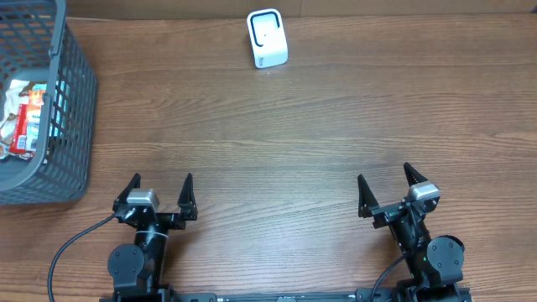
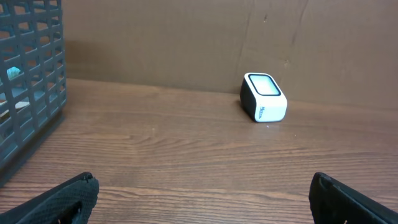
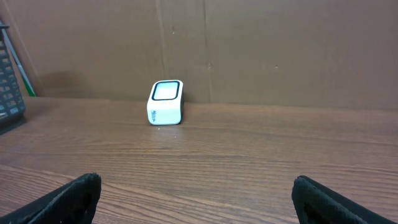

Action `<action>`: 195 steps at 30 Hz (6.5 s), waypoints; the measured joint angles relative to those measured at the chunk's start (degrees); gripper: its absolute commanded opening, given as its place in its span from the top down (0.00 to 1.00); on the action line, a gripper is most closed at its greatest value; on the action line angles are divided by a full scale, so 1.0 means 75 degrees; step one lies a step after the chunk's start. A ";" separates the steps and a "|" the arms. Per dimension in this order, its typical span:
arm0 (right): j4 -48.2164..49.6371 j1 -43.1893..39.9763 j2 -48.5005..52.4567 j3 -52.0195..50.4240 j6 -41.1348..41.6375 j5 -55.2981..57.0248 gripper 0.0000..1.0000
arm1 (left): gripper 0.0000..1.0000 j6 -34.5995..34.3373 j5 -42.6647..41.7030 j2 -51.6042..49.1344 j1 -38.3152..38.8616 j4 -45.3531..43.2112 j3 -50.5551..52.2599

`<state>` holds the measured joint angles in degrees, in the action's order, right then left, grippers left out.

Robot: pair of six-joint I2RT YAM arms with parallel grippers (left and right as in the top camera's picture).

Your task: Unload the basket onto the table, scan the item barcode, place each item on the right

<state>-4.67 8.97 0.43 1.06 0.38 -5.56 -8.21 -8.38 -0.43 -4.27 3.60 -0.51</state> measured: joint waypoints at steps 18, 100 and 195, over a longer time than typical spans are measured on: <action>-0.0003 0.0003 0.0000 0.0000 0.0000 0.0000 0.00 | 0.00 -0.0003 0.0000 0.0000 0.0000 0.0000 0.0000; 0.0216 0.0003 0.0000 0.0000 0.0000 -0.0009 0.00 | 0.00 -0.0032 0.0000 0.0000 0.0000 0.0000 0.0000; -1.0171 -0.2092 1.2068 1.3959 0.1466 0.1000 0.00 | 0.00 0.0399 -0.1743 -0.7469 0.0003 1.0153 -1.3312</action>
<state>-80.95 -6.72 90.94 105.75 11.38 1.93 -5.21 -21.45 -56.45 -4.25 79.75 -100.36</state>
